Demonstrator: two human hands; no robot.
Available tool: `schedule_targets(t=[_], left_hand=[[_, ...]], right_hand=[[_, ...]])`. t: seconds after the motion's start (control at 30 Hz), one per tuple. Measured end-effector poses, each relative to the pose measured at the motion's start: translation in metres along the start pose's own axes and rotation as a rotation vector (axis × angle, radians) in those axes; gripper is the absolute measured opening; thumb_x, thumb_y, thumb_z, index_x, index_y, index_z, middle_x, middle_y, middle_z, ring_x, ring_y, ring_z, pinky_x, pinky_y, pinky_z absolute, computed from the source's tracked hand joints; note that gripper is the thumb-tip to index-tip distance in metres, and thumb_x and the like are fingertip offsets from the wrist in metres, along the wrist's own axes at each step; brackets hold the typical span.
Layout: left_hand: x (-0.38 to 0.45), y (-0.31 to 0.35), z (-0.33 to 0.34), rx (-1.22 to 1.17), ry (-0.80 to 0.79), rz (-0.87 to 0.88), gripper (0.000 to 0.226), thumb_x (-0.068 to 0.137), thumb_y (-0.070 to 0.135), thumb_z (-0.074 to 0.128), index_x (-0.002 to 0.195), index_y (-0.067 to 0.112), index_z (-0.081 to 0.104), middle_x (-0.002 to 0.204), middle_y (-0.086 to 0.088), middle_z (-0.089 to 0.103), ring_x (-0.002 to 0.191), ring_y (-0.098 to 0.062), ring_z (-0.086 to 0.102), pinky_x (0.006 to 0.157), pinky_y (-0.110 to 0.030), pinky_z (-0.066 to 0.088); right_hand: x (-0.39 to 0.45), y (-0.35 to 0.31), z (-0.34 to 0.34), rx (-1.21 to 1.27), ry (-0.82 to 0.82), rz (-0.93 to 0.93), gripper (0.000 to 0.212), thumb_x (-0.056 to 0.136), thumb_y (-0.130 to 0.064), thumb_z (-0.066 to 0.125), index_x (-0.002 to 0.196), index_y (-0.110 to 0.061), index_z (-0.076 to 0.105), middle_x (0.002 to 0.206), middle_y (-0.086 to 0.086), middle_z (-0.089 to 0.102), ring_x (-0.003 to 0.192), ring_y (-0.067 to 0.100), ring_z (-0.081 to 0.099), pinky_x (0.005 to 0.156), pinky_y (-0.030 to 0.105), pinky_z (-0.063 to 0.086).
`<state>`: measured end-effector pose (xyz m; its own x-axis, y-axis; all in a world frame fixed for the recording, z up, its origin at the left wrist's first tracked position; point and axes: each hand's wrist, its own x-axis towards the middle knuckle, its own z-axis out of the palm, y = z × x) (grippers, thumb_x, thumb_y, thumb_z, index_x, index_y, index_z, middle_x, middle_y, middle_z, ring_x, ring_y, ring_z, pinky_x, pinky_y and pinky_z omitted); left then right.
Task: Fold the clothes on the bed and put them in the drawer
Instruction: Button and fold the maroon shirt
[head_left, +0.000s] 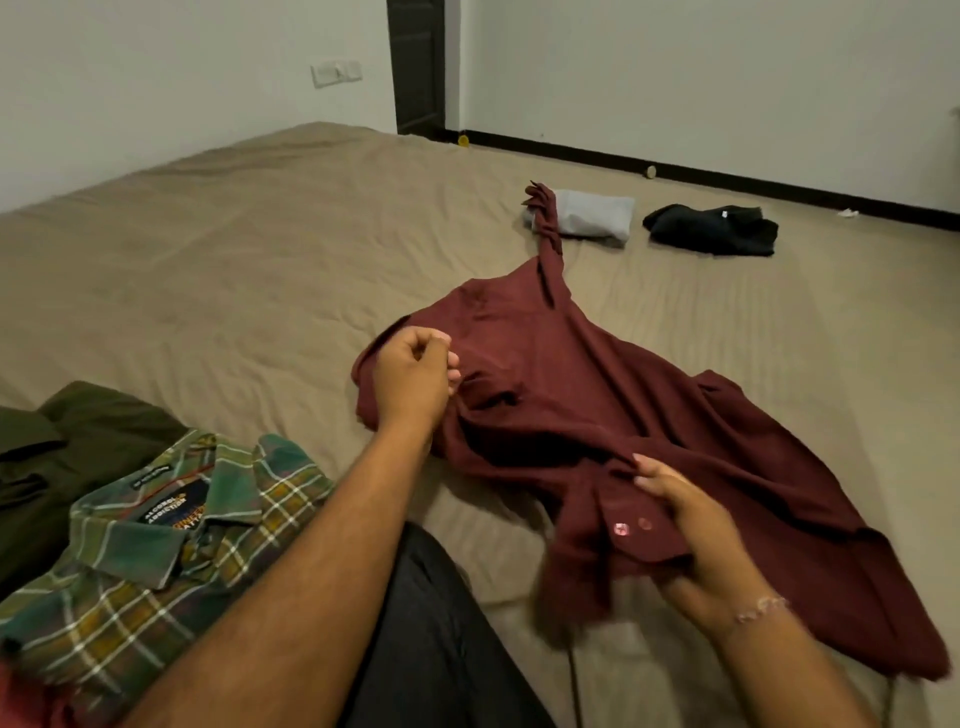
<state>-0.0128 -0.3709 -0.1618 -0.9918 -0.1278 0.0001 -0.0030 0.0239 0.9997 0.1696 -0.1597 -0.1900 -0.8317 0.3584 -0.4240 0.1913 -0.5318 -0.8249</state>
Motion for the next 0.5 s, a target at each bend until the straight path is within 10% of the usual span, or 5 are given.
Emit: schedule_targets(t=[0.23, 0.37, 0.5], left_hand=[[0.025, -0.059, 0.028, 0.873, -0.435, 0.103, 0.052, 0.091, 0.030, 0.068, 0.139, 0.017, 0.053, 0.135, -0.011, 0.052, 0.120, -0.030, 0.057, 0.104, -0.038, 0.046], [0.034, -0.061, 0.028, 0.876, -0.412, 0.202, 0.050, 0.090, 0.010, 0.060, 0.140, 0.013, 0.055, 0.137, -0.011, 0.057, 0.125, -0.029, 0.057, 0.107, -0.037, 0.043], [0.044, -0.062, 0.022, 0.691, -0.314, 0.136, 0.040, 0.094, 0.002, 0.050, 0.128, 0.014, 0.067, 0.125, -0.008, 0.070, 0.119, -0.025, 0.064, 0.107, -0.033, 0.046]], right_hand=[[-0.015, -0.010, -0.117, -0.493, 0.315, -0.067, 0.081, 0.067, -0.074, 0.079, 0.131, -0.029, 0.058, 0.131, 0.001, 0.061, 0.106, 0.020, 0.062, 0.082, 0.041, 0.053], [-0.028, 0.023, -0.107, -0.972, 0.284, -0.228, 0.095, 0.064, -0.054, 0.091, 0.144, -0.036, 0.045, 0.134, -0.008, 0.053, 0.118, 0.012, 0.057, 0.105, 0.038, 0.049], [-0.010, 0.031, -0.105, -0.935, 0.423, -0.157, 0.094, 0.070, -0.039, 0.094, 0.148, -0.028, 0.042, 0.117, -0.006, 0.063, 0.106, 0.018, 0.065, 0.098, 0.040, 0.052]])
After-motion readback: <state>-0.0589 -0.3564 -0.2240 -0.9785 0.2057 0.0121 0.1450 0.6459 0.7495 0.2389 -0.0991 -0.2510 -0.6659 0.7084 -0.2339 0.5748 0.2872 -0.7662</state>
